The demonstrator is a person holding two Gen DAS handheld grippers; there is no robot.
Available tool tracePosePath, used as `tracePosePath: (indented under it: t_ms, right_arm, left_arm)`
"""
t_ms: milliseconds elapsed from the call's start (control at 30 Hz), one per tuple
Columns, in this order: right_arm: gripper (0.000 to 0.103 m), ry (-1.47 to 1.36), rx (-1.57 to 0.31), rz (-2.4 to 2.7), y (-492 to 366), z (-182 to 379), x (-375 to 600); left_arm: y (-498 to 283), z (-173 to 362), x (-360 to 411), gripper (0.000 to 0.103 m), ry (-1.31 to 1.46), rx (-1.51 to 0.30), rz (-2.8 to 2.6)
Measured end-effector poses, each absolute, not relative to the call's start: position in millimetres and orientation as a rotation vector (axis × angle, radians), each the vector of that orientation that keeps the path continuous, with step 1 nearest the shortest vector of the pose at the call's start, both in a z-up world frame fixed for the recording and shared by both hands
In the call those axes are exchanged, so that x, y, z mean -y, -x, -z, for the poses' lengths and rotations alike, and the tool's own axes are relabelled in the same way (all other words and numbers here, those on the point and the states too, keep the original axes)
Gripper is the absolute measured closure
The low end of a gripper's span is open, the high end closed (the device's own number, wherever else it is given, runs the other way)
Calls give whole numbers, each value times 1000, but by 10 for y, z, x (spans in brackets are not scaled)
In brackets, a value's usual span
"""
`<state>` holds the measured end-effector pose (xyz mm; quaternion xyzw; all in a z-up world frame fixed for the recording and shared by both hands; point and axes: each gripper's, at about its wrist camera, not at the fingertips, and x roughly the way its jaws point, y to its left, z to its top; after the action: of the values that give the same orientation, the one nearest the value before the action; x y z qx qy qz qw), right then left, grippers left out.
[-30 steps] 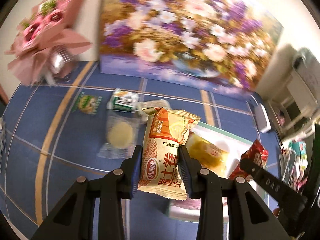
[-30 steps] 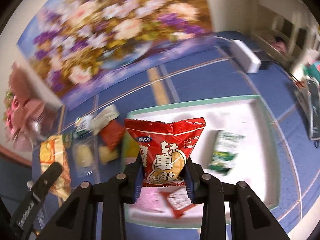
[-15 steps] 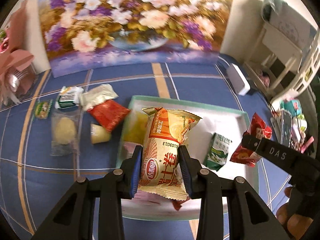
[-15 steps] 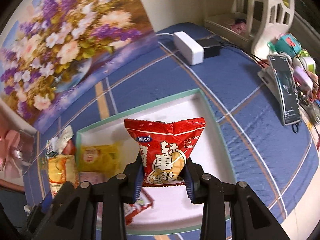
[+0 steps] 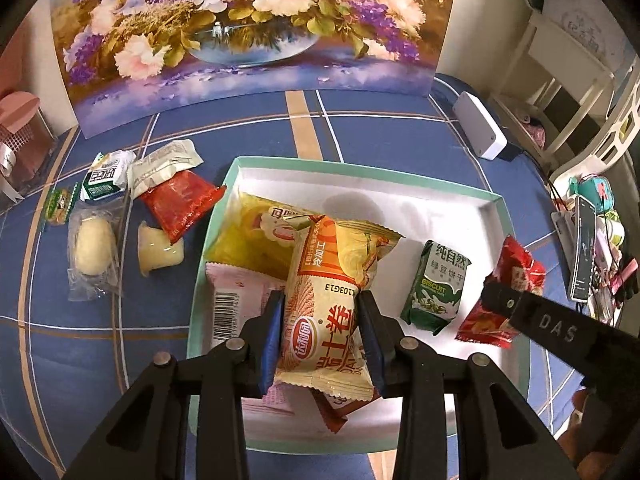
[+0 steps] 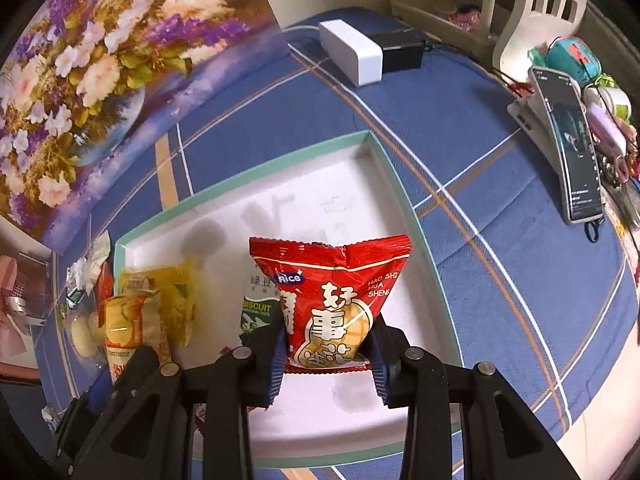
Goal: Organize snacks
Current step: 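Carry croissant pack with left tool while right tool carries red nice pack over tray, then open left tool to drop croissant pack while right tool releases red nice pack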
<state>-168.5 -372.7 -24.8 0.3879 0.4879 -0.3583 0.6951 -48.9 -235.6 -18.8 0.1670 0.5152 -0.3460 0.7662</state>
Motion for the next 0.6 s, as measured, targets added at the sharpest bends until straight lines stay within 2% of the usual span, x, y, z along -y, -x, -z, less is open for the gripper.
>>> tracePosePath:
  t_ms: [133, 367, 400, 500, 600]
  right_arm:
    - [64, -866, -1086, 794, 1686, 233, 3717]
    - [64, -850, -1087, 784, 1663, 192, 3696]
    - [62, -850, -1088, 786, 1664, 189, 3692]
    - [38, -851, -1094, 792, 1662, 190, 3693]
    - [37, -838, -1093, 794, 1644, 175, 3687]
  left_arm:
    - [503, 144, 2358, 53, -353, -1116, 759]
    - [456, 33, 2313, 52, -332, -1111, 744]
    - [439, 23, 2301, 52, -327, -1112, 738]
    - [356, -3, 2230, 45, -306, -1122, 697]
    - [253, -20, 2147, 42, -279, -1127, 657]
